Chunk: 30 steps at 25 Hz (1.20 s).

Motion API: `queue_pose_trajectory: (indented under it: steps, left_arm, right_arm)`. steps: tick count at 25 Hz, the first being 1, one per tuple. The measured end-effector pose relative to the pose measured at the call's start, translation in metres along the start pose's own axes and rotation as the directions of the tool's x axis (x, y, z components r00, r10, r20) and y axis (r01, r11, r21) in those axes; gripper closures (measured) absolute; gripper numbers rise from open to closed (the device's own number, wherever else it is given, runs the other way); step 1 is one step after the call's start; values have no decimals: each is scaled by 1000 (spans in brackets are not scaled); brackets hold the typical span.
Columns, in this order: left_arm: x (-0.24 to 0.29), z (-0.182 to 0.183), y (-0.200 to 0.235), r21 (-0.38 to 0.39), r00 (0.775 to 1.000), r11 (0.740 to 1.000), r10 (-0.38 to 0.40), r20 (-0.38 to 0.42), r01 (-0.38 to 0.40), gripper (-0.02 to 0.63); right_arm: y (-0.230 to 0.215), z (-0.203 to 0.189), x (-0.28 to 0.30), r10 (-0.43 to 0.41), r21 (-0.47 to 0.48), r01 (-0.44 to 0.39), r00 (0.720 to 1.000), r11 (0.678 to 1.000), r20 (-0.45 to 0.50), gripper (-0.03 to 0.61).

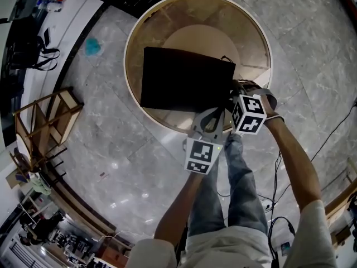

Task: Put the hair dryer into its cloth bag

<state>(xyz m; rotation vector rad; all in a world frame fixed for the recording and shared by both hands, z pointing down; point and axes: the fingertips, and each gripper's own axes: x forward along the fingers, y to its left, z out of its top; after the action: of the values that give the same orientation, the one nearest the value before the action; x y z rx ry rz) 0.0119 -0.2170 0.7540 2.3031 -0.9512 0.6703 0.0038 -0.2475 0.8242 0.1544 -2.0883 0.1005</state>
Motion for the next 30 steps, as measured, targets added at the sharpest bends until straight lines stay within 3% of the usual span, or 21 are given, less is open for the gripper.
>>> queue_pose_trajectory:
  steps: [15,24,30]
  left_arm:
    - [-13,0,9,-61,996,995,-76,35,78,574]
    - [-8,-21,13,-86,992,988,-129,6,129,574]
    - [-3,-32,14,-107,991,985,-134,-7,133,574]
  right_arm:
    - [-8,42,41,44,27,-48,991,998,126,364]
    - [-1,36,74,105,20,-108,989,994,103,345]
    - [1,34,84,100,7,-101,988,995,118,337]
